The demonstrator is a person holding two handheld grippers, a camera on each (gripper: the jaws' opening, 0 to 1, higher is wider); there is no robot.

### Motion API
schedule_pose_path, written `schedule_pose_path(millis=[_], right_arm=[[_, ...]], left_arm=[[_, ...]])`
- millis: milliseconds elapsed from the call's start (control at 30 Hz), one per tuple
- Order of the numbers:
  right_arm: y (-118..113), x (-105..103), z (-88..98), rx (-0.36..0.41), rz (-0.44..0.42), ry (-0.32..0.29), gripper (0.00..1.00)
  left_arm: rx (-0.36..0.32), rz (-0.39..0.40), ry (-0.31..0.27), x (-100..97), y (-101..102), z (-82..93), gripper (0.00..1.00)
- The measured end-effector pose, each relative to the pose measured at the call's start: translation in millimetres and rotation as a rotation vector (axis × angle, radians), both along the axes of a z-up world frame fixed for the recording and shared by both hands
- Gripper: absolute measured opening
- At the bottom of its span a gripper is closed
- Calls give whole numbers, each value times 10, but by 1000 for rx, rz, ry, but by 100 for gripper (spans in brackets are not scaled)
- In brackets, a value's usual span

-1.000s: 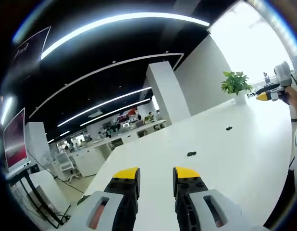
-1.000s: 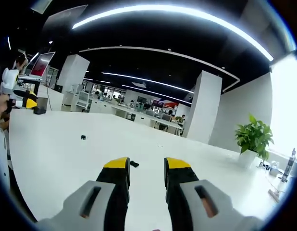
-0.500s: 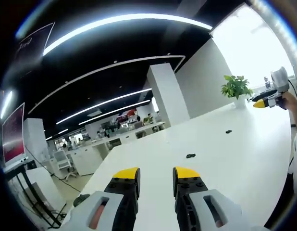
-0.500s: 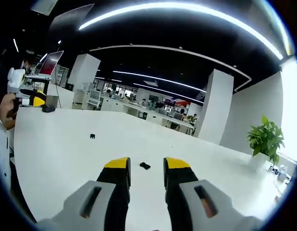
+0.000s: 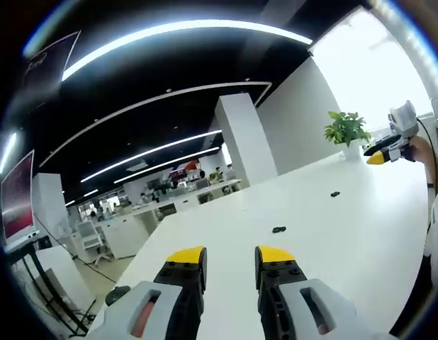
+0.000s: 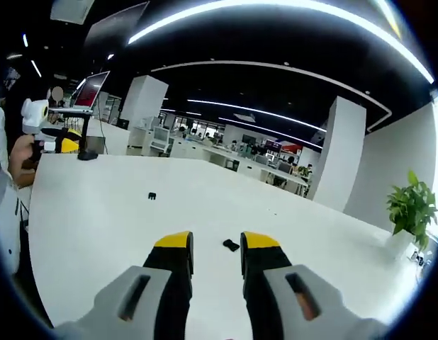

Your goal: Snap the two parts of the plastic buckle together until the buckle closes and remains connected.

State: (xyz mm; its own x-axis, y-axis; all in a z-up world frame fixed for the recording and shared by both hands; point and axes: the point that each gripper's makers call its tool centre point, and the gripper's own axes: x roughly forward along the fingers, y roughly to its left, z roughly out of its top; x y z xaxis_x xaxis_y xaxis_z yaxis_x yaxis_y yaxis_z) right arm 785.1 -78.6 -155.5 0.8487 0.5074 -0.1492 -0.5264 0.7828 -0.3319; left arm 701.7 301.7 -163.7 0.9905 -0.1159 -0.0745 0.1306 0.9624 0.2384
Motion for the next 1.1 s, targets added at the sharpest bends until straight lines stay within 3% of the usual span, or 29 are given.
schedule_pose_path(millis=[733, 1100], right_arm=[[74, 181, -67, -82, 56, 20, 26], [127, 280, -112, -69, 98, 46, 25]], left_arm=[[-7, -1, 1, -18, 12, -17, 27], [-12, 9, -1, -14, 57, -11, 27]])
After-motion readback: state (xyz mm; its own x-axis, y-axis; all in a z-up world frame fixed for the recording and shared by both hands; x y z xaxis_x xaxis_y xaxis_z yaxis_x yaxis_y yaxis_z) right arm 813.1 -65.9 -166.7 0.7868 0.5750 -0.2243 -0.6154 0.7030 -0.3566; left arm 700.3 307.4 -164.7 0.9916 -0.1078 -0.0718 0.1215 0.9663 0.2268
